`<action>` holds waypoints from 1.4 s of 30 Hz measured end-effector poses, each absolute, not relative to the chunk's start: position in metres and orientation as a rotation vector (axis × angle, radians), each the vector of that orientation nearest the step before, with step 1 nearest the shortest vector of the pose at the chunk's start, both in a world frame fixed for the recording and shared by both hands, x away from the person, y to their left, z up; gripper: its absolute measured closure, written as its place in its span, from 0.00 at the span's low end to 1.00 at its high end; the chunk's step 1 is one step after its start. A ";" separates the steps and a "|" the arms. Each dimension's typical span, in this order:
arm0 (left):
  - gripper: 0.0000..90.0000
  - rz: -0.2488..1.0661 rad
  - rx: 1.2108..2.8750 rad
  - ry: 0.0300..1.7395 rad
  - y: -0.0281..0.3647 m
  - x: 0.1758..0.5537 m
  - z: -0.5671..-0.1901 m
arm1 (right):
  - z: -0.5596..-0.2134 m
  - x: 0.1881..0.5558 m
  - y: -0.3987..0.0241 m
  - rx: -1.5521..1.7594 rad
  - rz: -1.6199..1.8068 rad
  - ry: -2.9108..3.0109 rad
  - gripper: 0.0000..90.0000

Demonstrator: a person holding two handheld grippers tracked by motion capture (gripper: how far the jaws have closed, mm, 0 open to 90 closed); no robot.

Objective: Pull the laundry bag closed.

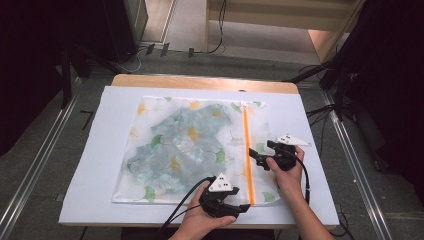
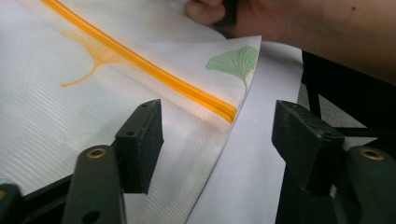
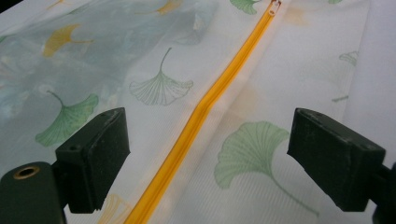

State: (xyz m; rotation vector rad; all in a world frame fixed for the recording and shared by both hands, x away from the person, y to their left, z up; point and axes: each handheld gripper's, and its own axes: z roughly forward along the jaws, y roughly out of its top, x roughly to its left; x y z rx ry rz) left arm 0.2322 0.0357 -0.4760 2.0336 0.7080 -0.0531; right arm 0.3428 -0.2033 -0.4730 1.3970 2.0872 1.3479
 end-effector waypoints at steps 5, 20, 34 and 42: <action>0.24 -0.005 2.052 0.675 0.035 0.227 -0.475 | -0.473 0.330 -0.212 1.398 1.352 2.093 0.13; 0.09 0.107 1.943 0.714 0.083 0.229 -0.468 | -0.471 0.286 -0.236 1.370 1.382 2.090 0.10; 0.09 0.260 1.906 0.785 0.138 0.240 -0.458 | -0.469 0.262 -0.255 1.359 1.398 2.071 0.10; 0.09 0.309 1.851 0.833 0.177 0.246 -0.448 | -0.468 0.254 -0.264 1.360 1.401 2.052 0.10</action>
